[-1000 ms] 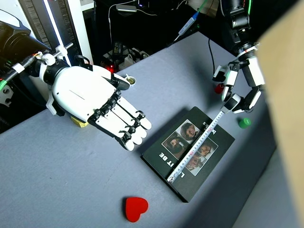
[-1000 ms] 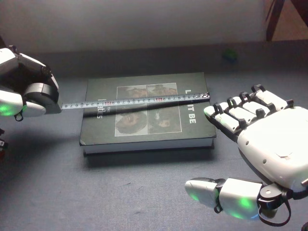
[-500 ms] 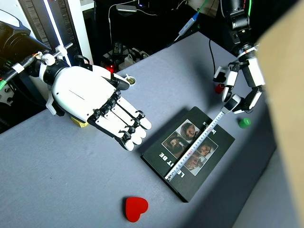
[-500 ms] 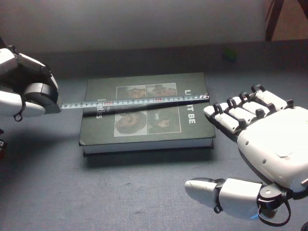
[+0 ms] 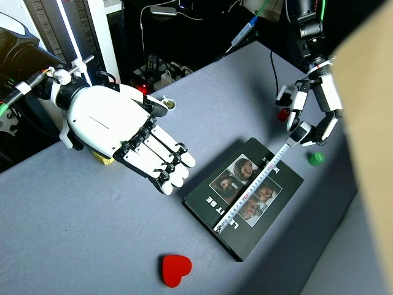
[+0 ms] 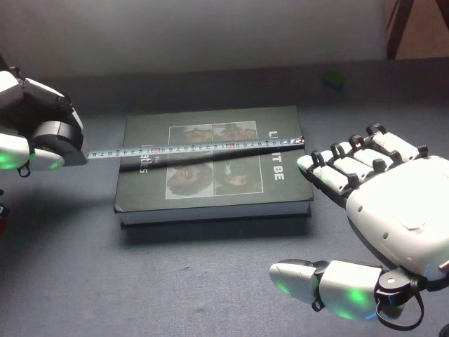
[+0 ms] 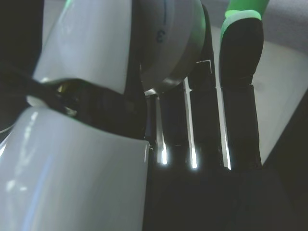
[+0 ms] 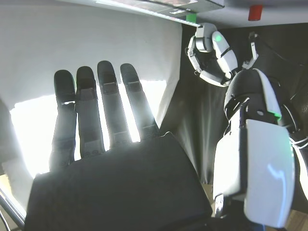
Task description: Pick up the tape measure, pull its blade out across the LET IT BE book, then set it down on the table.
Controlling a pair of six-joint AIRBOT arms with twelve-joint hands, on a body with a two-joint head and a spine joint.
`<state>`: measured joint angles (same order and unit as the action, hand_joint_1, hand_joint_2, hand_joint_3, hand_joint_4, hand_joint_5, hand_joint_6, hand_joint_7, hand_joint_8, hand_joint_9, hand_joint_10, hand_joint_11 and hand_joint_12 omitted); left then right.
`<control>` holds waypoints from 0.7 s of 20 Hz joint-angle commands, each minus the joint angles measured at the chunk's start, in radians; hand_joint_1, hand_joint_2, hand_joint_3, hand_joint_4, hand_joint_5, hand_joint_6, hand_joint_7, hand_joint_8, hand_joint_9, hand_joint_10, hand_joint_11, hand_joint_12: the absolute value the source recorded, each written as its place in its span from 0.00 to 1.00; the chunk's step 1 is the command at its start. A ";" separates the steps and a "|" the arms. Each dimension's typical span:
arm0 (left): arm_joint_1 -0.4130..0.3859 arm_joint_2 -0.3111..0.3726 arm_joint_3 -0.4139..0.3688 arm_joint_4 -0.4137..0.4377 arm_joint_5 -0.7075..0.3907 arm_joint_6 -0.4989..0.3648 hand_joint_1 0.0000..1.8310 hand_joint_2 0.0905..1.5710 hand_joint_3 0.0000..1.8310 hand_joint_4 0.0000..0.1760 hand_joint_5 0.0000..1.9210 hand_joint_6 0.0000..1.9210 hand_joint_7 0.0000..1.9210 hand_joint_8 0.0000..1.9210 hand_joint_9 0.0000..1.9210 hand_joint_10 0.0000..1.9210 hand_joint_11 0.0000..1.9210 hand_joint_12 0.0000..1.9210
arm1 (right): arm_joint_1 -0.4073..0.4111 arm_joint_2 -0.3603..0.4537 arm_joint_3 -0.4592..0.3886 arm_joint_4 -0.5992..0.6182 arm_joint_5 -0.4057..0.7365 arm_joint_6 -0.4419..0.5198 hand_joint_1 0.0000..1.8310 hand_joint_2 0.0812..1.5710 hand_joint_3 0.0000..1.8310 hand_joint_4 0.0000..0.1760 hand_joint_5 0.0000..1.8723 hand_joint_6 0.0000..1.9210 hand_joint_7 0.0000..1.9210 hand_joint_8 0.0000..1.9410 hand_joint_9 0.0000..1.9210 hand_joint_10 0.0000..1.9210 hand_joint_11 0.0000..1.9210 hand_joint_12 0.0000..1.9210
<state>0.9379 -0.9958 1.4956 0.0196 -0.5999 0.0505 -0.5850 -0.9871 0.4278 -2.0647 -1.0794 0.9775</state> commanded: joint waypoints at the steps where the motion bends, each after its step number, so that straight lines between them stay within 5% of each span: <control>1: -0.005 0.001 0.013 -0.031 -0.098 -0.003 0.82 0.65 0.00 0.00 0.49 0.45 0.58 0.25 0.58 0.44 0.49 0.74 | 0.002 0.001 0.000 -0.085 -0.060 0.004 0.00 0.61 0.00 0.00 0.10 0.00 0.12 0.00 0.11 0.00 0.00 0.40; 9: -0.003 0.004 -0.003 -0.028 -0.099 -0.015 0.82 0.65 0.00 0.00 0.49 0.44 0.58 0.25 0.58 0.45 0.49 0.74 | 0.003 0.002 0.000 -0.085 -0.061 0.005 0.00 0.61 0.00 0.00 0.10 0.00 0.12 0.00 0.11 0.00 0.00 0.40; 14: -0.054 0.029 -0.087 -0.014 -0.073 0.023 0.82 0.65 0.00 0.00 0.49 0.44 0.58 0.26 0.58 0.44 0.50 0.74 | 0.003 0.002 0.001 -0.085 -0.061 0.005 0.00 0.61 0.00 0.00 0.10 0.00 0.12 0.00 0.11 0.00 0.00 0.40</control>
<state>0.8928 -0.9791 1.3964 0.0387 -0.5659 0.0830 -0.5850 -0.9871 0.4278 -2.0651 -1.0782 0.9775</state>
